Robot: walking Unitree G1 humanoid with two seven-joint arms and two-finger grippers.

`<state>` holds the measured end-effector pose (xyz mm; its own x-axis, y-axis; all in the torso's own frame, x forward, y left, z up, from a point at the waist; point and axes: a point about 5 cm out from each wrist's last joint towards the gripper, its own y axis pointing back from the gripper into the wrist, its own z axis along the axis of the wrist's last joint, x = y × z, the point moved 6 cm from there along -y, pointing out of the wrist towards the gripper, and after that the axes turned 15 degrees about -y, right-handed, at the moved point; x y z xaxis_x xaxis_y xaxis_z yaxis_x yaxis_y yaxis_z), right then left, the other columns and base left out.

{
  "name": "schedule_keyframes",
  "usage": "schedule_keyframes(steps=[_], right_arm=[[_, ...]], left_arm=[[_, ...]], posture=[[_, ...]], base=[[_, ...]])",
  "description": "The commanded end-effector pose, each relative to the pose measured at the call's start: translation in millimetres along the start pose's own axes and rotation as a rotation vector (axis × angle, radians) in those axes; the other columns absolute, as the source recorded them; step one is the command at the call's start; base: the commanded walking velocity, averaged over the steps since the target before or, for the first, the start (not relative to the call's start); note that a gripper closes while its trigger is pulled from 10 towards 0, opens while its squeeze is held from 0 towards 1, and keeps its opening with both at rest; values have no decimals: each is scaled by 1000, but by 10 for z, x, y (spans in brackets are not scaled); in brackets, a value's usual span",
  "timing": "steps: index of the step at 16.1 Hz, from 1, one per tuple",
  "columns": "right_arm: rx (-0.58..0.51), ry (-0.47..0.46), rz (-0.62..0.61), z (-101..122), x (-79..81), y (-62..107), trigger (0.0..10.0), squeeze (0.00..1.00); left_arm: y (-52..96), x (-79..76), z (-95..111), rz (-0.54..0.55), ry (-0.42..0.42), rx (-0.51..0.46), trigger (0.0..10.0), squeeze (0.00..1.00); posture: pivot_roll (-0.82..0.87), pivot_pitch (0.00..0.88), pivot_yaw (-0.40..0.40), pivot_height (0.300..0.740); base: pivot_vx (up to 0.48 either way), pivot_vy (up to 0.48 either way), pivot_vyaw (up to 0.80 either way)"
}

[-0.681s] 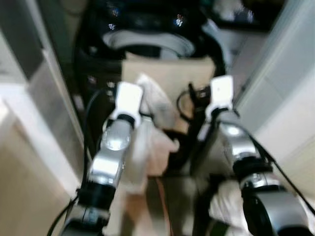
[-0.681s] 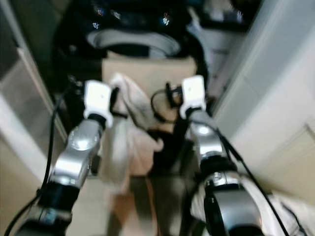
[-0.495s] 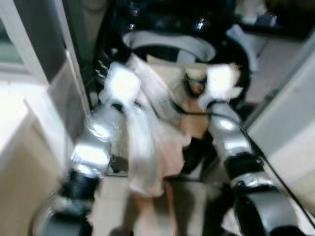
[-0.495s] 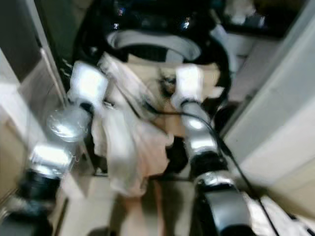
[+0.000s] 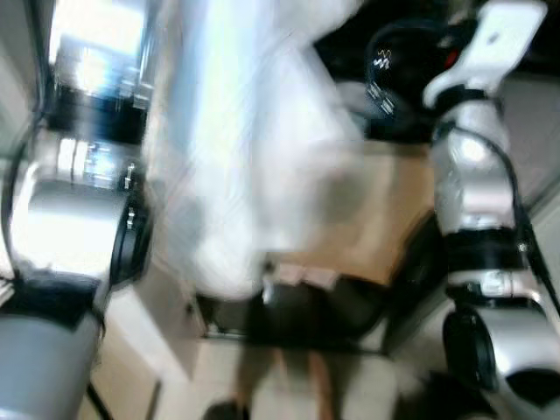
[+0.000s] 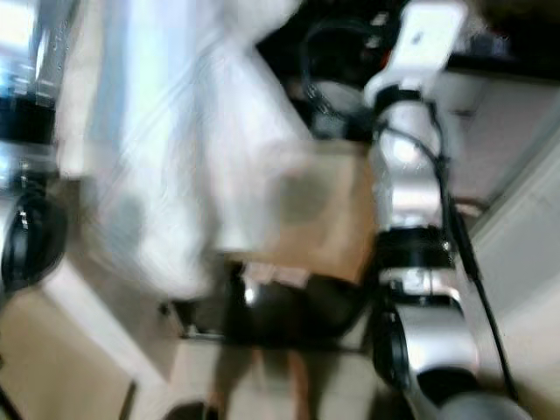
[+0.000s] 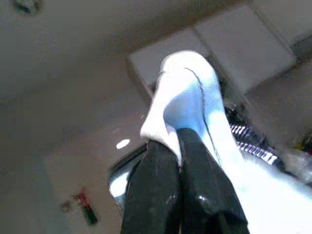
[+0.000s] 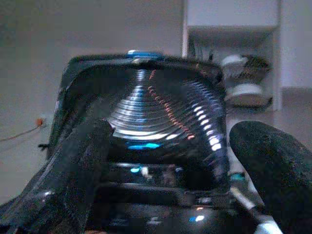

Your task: Clothes washing

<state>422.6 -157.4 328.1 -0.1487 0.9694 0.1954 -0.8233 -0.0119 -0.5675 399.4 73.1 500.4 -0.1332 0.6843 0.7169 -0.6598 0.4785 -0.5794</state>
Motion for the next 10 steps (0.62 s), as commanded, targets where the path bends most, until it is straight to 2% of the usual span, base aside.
schedule_keyframes(steps=[1,3,5,6,8,9,10], right_arm=[[-12,24,-23,37,-57,34,10000,0],[-39,33,-42,104,-76,113,10000,0],[-70,35,-89,169,-156,179,10000,0],[-126,70,-170,296,-310,275,10000,0],[-183,165,-310,441,-600,504,10000,0],[-167,174,-318,423,-651,571,10000,0],[-167,174,-318,423,-651,571,10000,0]], left_arm=[[-104,-81,-89,-41,-85,42,0,0],[-228,-76,-137,-59,-140,109,0,0],[-310,-21,-31,-44,-214,110,0,0],[-373,27,49,-17,-284,126,0,0],[-392,8,12,-3,-386,167,0,0],[-389,-12,-15,-6,-430,179,0,0],[-389,-12,-15,-6,-430,179,0,0]], posture=[[-30,0,14,740],[-65,0,59,740],[-88,0,81,740],[-121,0,114,740],[-182,0,168,740],[-196,0,180,740],[-196,0,180,740]], base=[[480,0,0],[480,0,0],[480,0,0],[480,0,0],[480,0,0],[480,0,0],[480,0,0]])
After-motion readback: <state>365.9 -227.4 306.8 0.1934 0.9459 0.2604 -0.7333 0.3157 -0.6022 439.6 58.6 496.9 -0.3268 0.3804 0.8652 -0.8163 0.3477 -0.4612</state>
